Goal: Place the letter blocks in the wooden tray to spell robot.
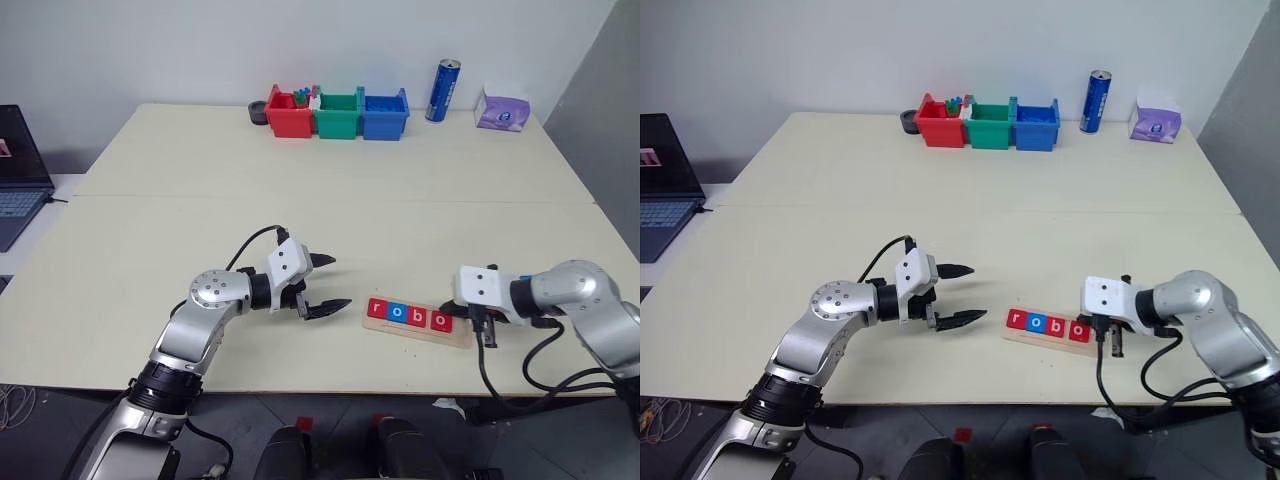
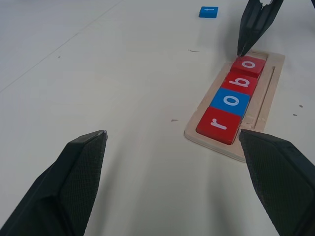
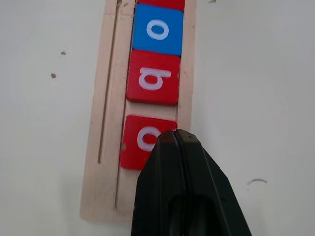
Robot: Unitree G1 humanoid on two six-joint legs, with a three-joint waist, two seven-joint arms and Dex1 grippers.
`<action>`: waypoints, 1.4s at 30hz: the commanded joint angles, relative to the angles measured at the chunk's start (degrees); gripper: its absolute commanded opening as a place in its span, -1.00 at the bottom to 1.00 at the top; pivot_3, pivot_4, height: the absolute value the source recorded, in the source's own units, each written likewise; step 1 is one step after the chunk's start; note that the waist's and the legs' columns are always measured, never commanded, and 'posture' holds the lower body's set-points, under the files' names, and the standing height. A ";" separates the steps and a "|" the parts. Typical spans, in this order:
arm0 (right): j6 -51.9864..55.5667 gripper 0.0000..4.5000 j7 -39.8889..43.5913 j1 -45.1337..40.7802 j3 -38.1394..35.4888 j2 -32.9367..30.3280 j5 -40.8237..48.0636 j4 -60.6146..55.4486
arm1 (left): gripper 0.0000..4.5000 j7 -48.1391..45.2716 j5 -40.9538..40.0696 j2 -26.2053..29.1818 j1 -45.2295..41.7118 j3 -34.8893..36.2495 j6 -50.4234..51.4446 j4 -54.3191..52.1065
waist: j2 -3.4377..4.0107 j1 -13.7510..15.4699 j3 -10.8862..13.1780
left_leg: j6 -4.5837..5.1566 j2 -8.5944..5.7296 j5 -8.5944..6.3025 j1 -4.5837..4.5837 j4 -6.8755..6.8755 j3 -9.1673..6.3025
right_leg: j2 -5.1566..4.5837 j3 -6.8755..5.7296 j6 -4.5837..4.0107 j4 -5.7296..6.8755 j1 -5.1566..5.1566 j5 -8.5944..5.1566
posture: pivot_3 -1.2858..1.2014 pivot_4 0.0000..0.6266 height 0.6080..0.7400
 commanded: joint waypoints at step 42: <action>3.40 -0.99 2.53 4.15 -3.33 -2.63 3.45 -8.05 | 1.00 0.63 -0.49 0.68 -0.75 0.81 2.06 -3.22 | -0.01 0.00 0.00 | 0.00 0.01 0.00 0.02 0.01 -0.02 | 0.00 -0.01 0.00 0.02 0.01 0.00 | 0.03 -0.52 1.00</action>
